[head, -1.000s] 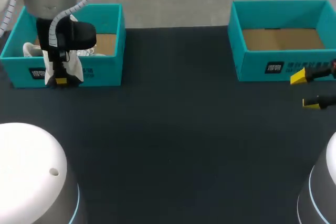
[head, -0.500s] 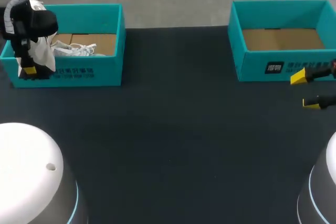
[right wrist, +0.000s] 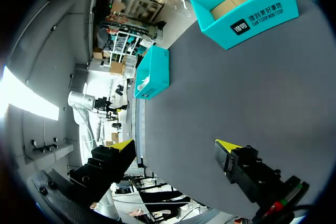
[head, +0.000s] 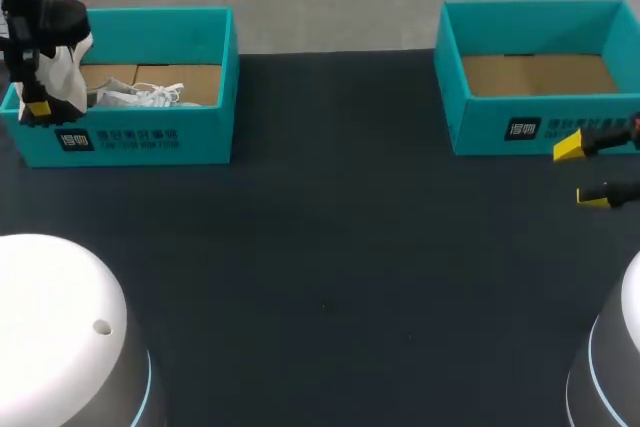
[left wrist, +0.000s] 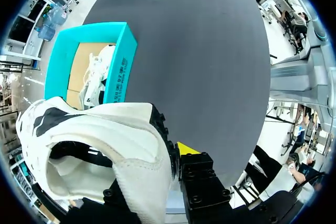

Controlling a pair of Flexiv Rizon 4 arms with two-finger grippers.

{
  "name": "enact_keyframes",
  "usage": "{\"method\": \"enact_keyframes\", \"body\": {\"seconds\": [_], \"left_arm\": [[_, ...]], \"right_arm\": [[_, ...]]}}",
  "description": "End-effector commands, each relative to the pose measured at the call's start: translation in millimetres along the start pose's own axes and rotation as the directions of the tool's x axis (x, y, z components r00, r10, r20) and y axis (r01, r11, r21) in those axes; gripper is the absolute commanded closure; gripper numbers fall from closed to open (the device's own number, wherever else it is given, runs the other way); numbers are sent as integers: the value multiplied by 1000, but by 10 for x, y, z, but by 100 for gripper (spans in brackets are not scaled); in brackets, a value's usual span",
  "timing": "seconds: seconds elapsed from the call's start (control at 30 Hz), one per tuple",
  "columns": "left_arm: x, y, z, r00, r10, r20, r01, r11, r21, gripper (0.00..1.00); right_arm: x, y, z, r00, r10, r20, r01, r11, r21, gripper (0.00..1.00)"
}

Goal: Take the shoe out of the shoebox, open the shoe tongue, remove and reinsert the insole, then place the shoe into the shoebox

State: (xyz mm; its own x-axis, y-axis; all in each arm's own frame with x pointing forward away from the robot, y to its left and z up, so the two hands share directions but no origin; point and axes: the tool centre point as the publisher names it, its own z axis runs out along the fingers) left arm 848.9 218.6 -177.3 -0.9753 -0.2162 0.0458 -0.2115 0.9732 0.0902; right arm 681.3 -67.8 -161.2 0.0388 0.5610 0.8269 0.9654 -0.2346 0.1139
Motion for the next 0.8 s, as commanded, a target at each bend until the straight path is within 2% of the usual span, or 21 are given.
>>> {"method": "enact_keyframes", "body": {"seconds": [0.03,0.3,0.57,0.8], "left_arm": [[-290,45,-56,998,-10,-62,9,1000,-6,100],[-685,177,-60,996,-42,-75,39,999,-36,100],[-948,224,-76,1000,-8,-27,7,999,-48,100],[-962,216,-95,999,-25,-22,25,999,-41,100]], "right_arm": [[4,-15,2,1000,1,3,-1,1000,-2,0],[4,-15,2,1000,1,3,-1,1000,-2,0],[4,-15,2,1000,1,3,-1,1000,-2,0],[4,-15,2,1000,1,3,-1,1000,-2,0]]}}
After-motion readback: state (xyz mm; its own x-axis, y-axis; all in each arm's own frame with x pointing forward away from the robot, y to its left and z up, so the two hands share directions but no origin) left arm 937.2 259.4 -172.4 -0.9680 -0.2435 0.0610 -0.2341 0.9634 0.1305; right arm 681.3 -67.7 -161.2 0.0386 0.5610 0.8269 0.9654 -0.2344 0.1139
